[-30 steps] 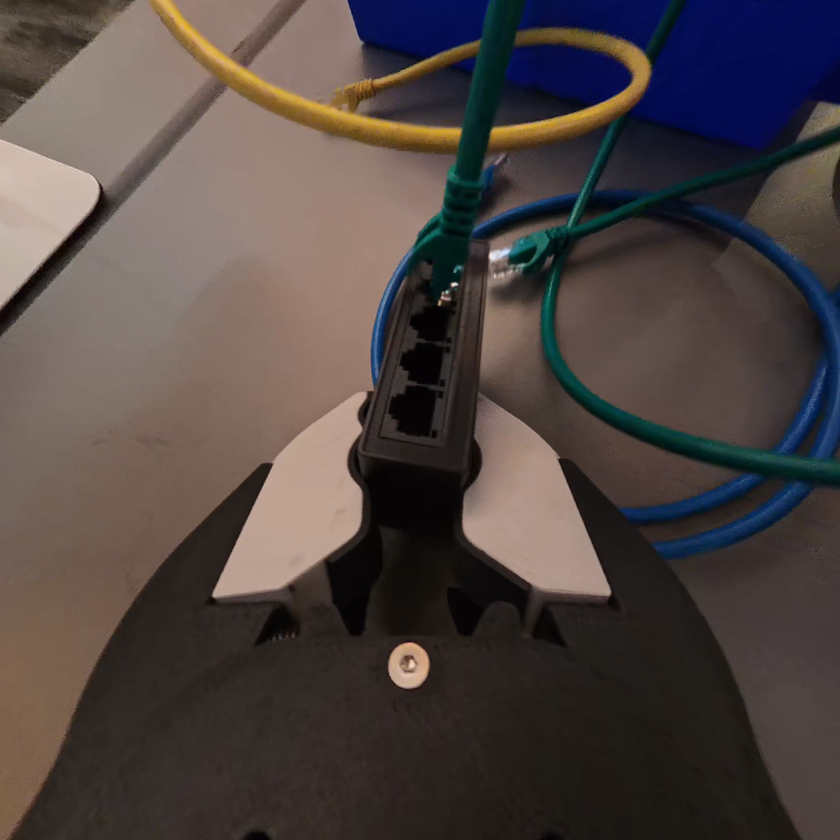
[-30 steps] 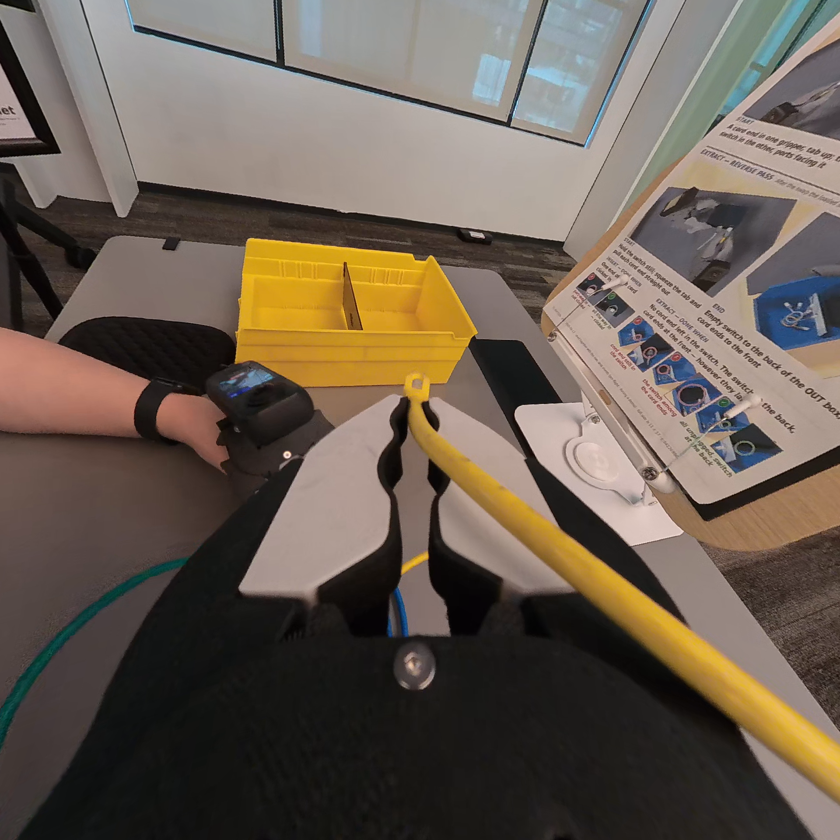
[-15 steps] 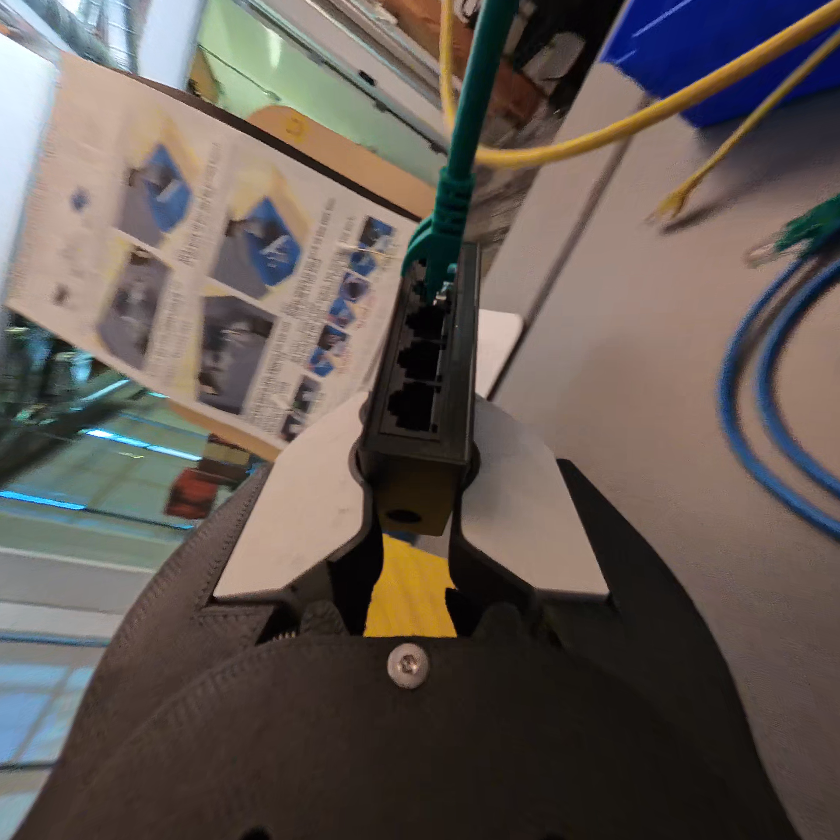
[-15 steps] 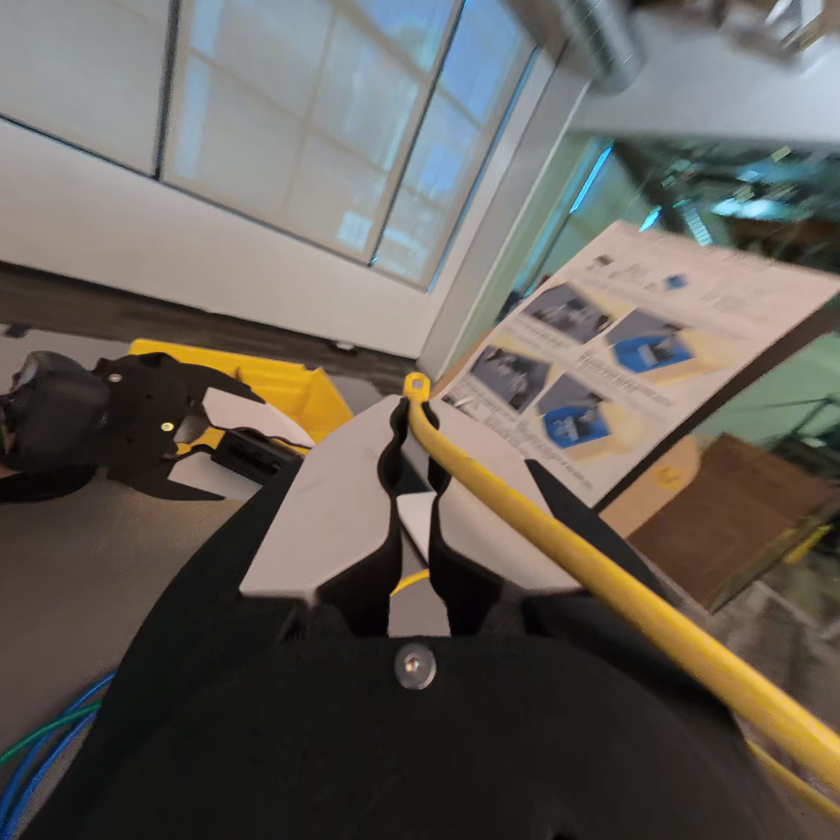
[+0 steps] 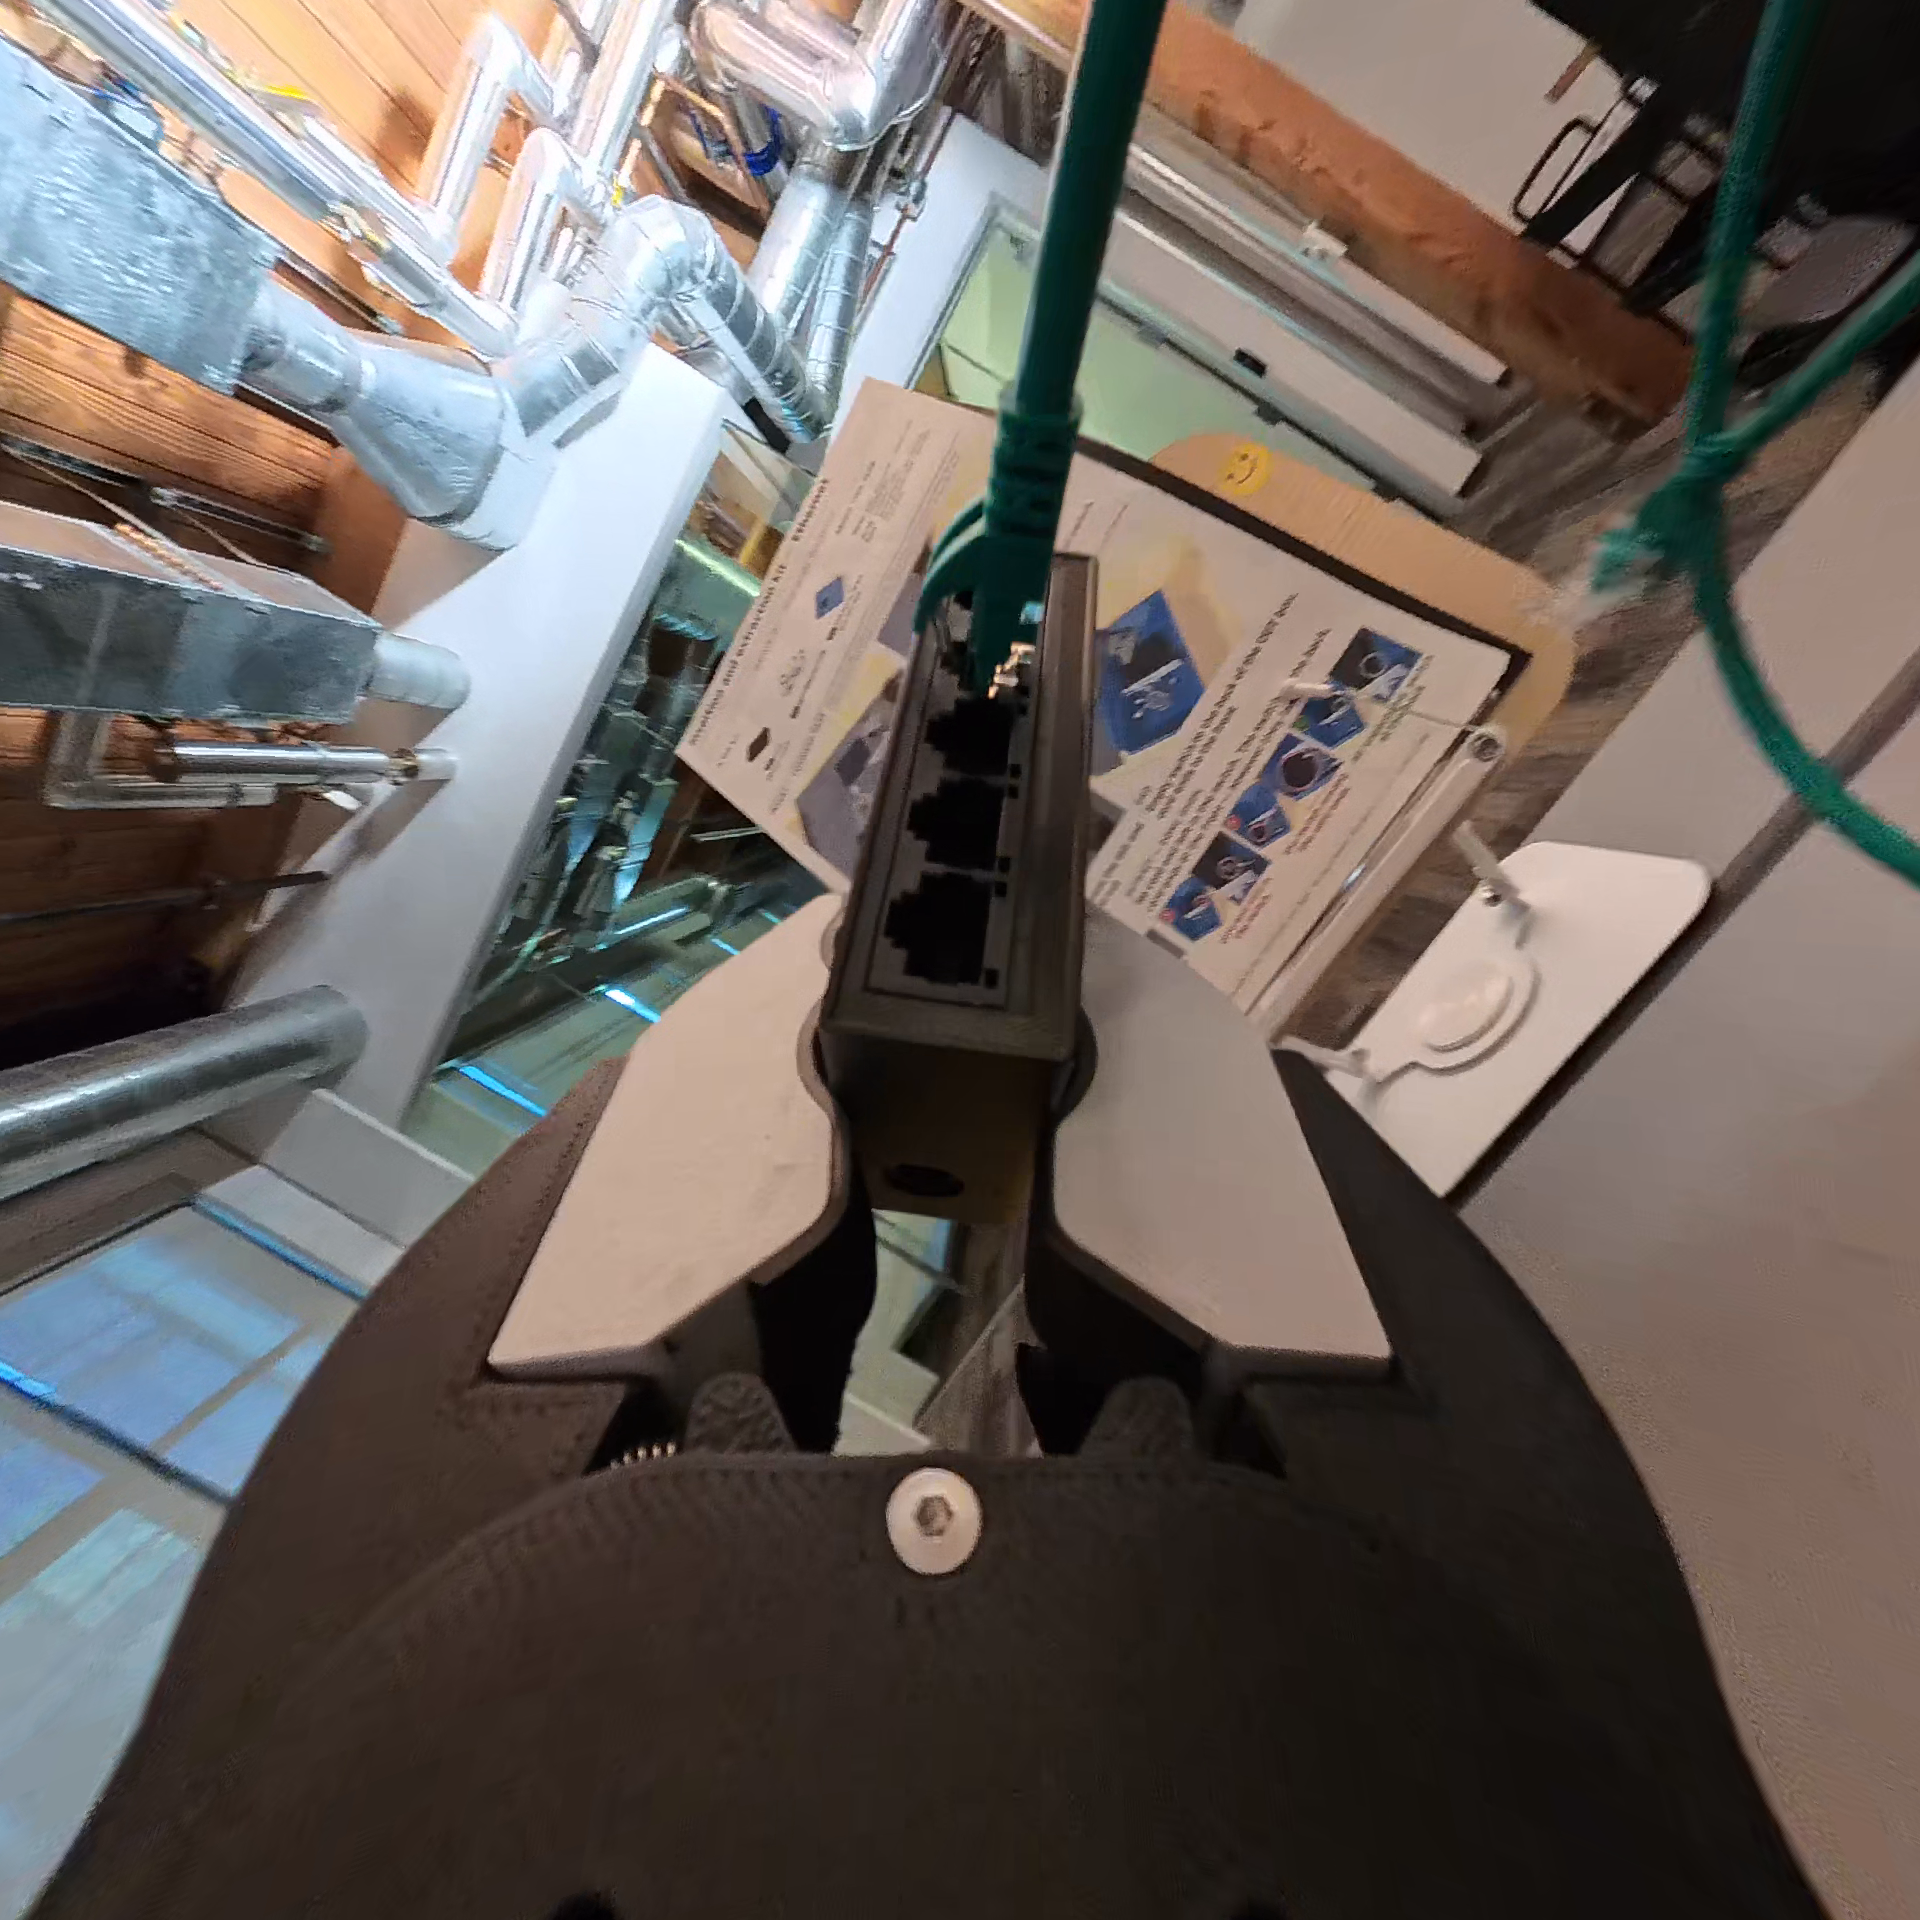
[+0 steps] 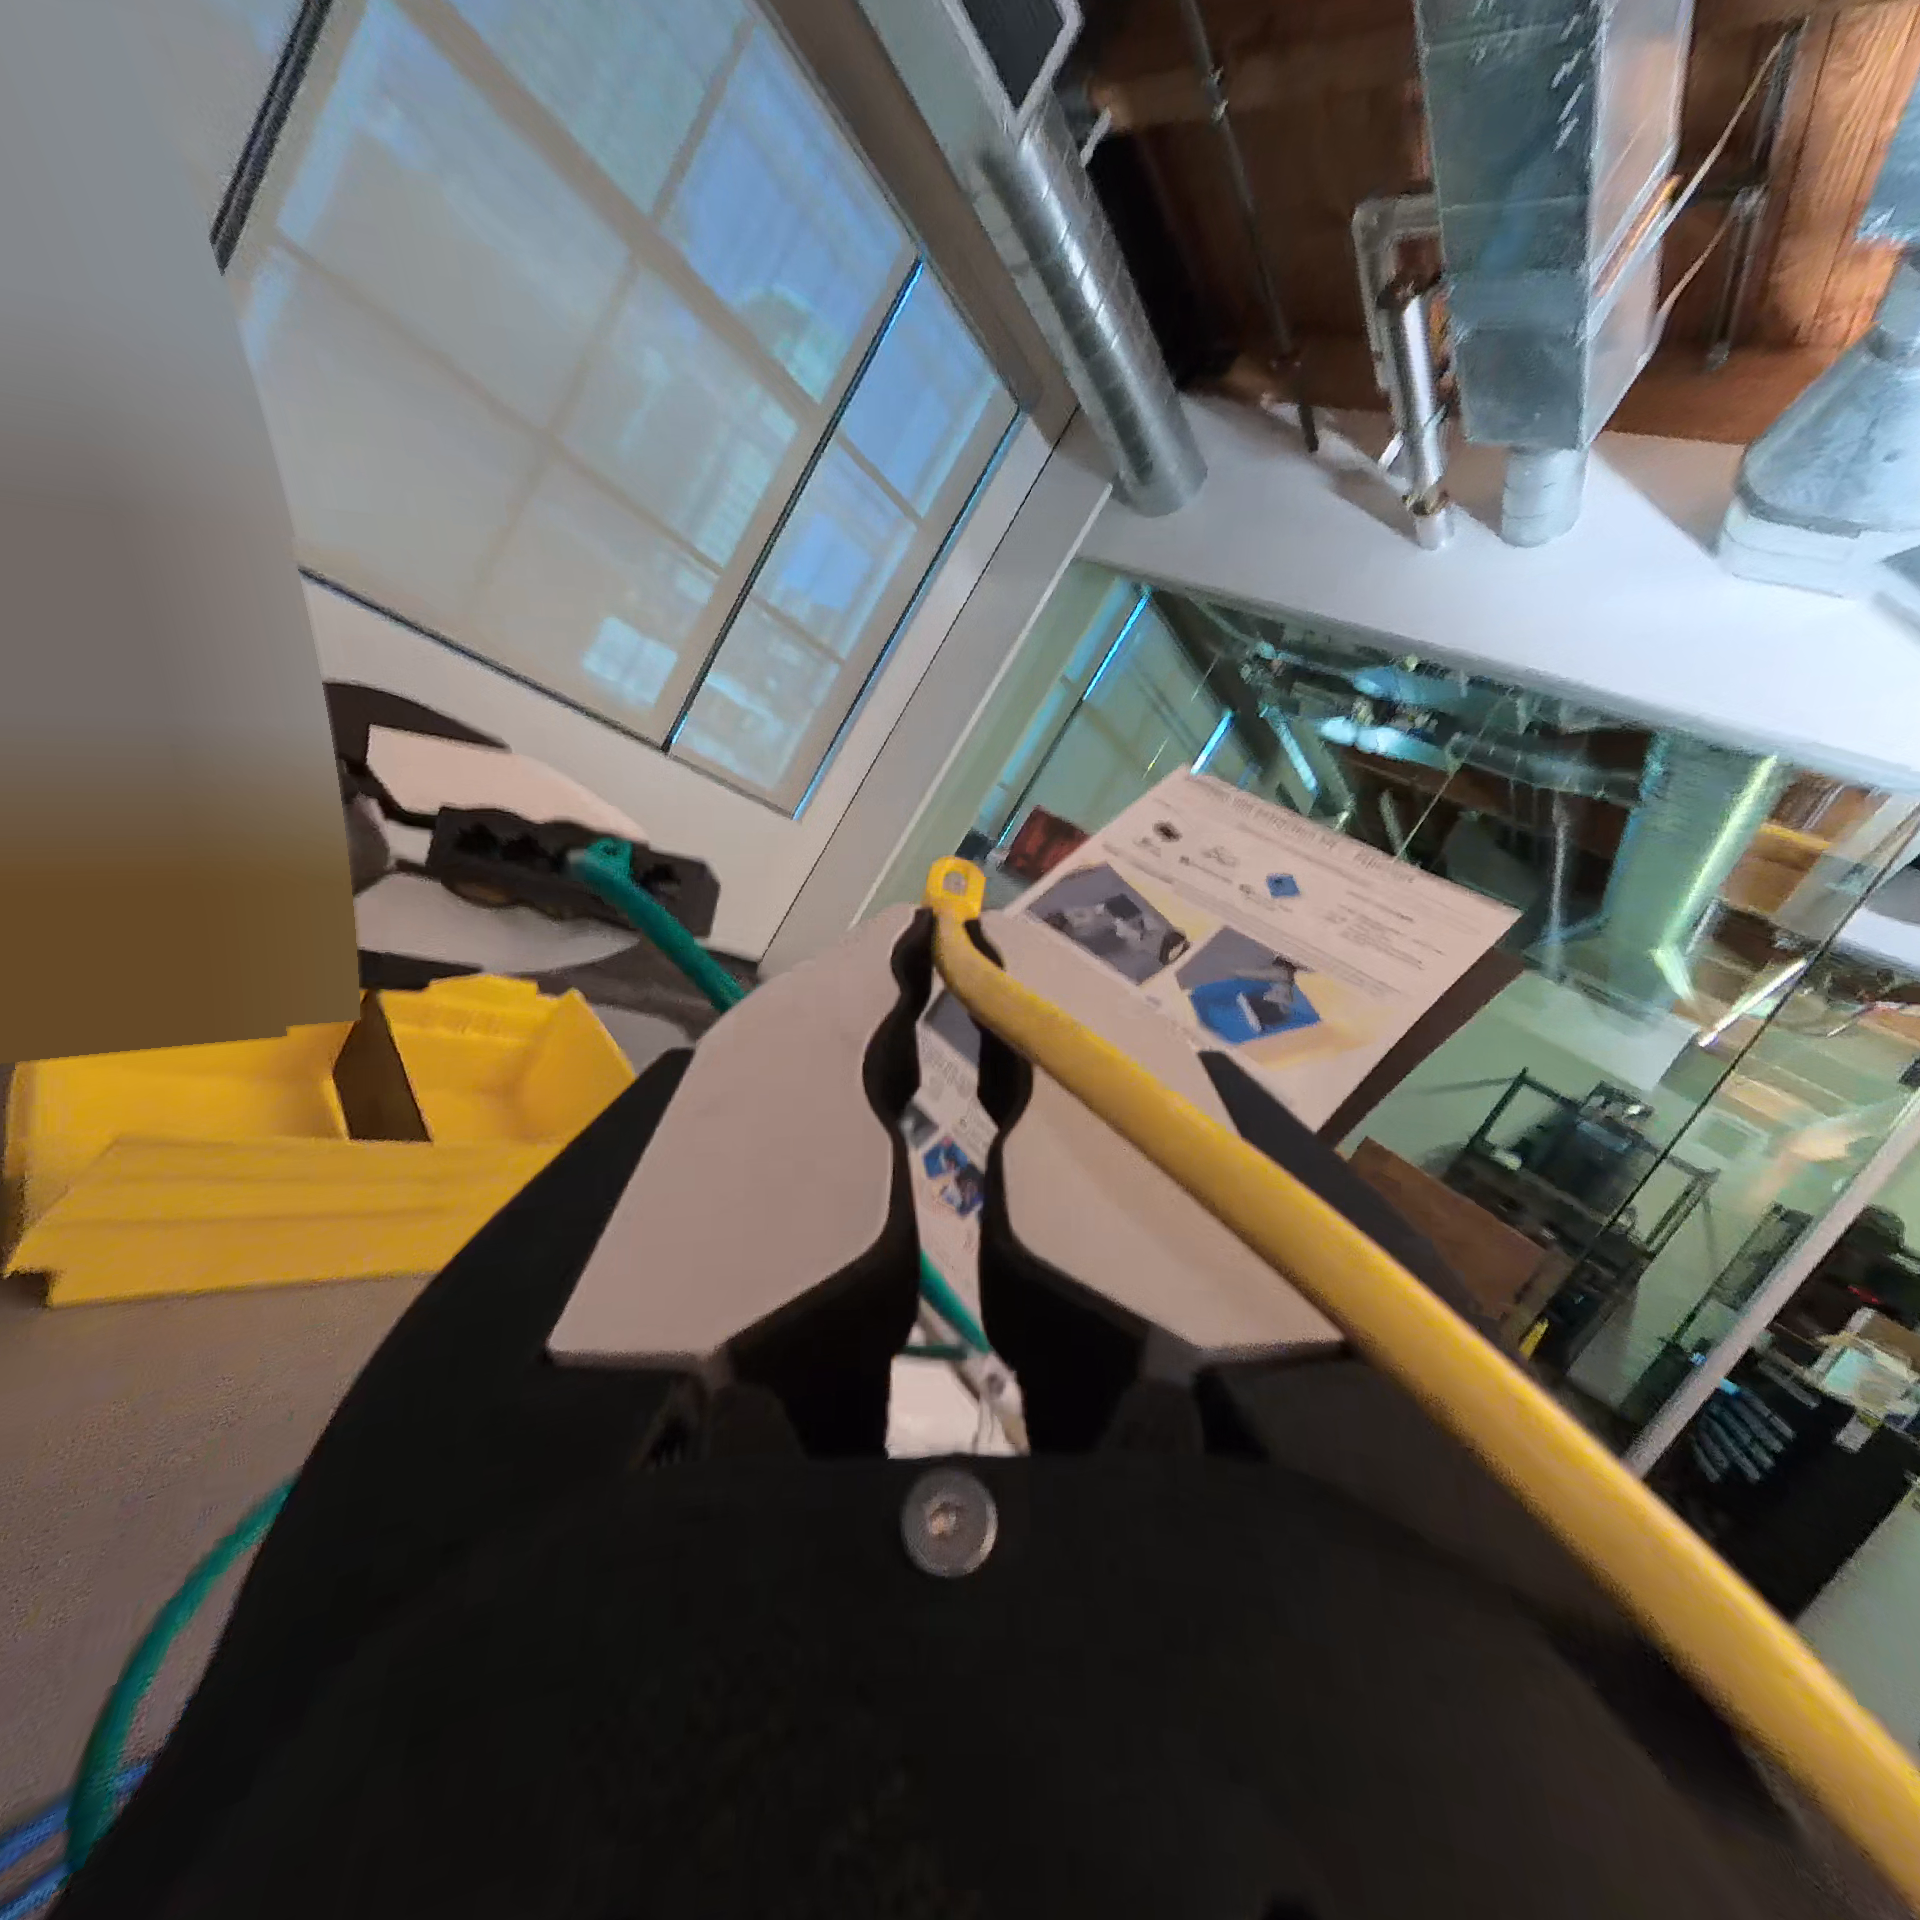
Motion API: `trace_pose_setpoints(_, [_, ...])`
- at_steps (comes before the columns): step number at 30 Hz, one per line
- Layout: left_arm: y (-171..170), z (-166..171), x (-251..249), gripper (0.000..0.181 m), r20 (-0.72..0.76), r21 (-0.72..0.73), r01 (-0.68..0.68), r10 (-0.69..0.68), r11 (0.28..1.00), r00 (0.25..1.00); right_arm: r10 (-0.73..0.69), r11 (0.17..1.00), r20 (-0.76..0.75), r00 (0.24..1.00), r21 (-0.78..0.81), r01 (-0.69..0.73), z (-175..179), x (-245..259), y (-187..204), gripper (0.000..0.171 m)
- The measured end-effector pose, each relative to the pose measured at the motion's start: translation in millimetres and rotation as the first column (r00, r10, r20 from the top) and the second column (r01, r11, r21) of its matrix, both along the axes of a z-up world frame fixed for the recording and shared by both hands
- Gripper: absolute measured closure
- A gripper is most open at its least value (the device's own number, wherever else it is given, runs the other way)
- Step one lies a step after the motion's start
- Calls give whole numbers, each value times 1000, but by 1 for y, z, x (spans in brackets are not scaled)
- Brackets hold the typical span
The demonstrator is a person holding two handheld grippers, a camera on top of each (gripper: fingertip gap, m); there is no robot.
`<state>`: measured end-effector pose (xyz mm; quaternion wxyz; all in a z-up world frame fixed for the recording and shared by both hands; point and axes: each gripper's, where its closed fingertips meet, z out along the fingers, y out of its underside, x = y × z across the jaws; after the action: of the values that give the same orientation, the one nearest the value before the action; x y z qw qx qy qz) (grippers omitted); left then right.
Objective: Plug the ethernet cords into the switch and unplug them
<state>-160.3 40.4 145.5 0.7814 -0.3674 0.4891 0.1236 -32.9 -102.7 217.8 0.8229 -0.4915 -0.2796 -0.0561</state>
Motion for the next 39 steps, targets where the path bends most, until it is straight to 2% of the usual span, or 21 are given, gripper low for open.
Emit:
trace_pose_setpoints(1, [0, 1, -3, 151, -2, 18, -12, 12, 1000, 1000, -12, 999, -1, 1000, 44, 12, 6, -3, -8, 165])
trace_pose_setpoints(4, [4, 5, -12, 150, -6, 59, -48, 49, 997, 999, -33, 994, 43, 999, 103, 28, 15, -14, -26, 165])
trace_pose_setpoints(11, [10, 22, -48, 150, 62, 58, -71, 68, 996, 996, 85, 995, 99, 991, 37, -89, 10, -49, -41, 165])
trace_pose_setpoints(15, [19, 31, -75, 150, 105, 30, -122, 119, 992, 987, 290, 957, 122, 949, -28, -289, 1, -80, -53, 165])
trace_pose_setpoints(19, [22, 33, -87, 150, 118, 33, -137, 133, 990, 984, 378, 925, 165, 911, -102, -365, -13, -105, -52, 165])
trace_pose_setpoints(22, [22, 35, -95, 150, 134, 28, -135, 130, 990, 982, 397, 917, 164, 903, -112, -383, -15, -102, -51, 164])
trace_pose_setpoints(28, [14, 44, -103, 150, 189, 27, -93, 86, 995, 978, 500, 862, -3, 866, -87, -498, 3, -75, -61, 165])
trace_pose_setpoints(33, [7, 45, -95, 150, 180, 42, -61, 52, 997, 982, 455, 887, 44, 890, -109, -448, -4, -82, -52, 164])
trace_pose_setpoints(39, [-23, 35, -65, 150, 85, 83, 124, -131, 989, 988, 433, 901, -1, 901, -42, -433, 10, -59, -59, 165])
